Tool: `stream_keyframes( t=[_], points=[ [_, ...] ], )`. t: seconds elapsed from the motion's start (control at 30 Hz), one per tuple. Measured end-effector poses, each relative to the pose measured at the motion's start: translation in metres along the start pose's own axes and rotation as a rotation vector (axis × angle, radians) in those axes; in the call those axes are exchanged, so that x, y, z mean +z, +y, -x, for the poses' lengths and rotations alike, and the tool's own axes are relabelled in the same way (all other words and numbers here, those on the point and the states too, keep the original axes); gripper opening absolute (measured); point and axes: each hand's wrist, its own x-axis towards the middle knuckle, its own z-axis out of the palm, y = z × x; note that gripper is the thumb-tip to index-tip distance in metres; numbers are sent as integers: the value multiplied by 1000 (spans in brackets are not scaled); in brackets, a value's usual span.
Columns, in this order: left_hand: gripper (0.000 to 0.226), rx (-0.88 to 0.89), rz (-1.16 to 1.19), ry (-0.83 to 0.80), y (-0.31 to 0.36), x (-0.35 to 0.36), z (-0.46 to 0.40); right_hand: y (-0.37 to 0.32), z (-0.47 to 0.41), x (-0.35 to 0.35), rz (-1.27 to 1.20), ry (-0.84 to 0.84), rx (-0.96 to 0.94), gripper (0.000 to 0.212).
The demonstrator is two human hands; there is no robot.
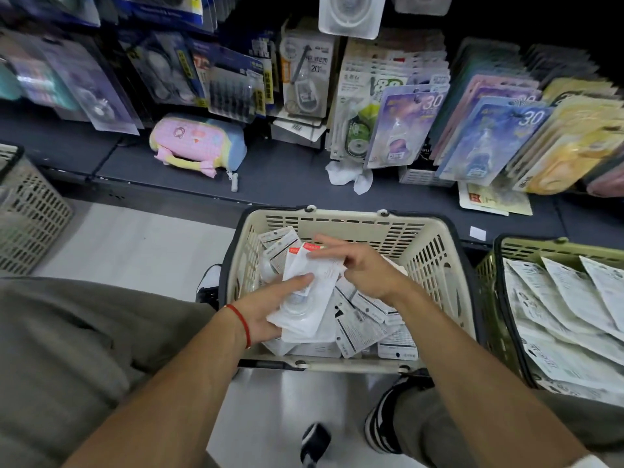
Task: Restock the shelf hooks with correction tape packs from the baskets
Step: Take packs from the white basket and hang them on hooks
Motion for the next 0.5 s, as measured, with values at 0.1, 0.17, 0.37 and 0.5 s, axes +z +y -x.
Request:
stream_keyframes(
  t=[0.1, 0.17, 0.37, 0.5],
  points=[
    [52, 65, -69, 63, -3, -4, -4, 36, -1, -21, 79, 330, 185, 49],
    [59, 65, -60, 120, -5, -8, -8, 75, 8, -38, 514, 253, 405, 52],
    [60, 86, -90, 243, -13, -20, -18, 151, 22, -20, 922, -72, 534, 121],
    [60, 129, -108, 291, -15, -19, -21, 145, 19, -28, 888, -39, 494, 101]
  ],
)
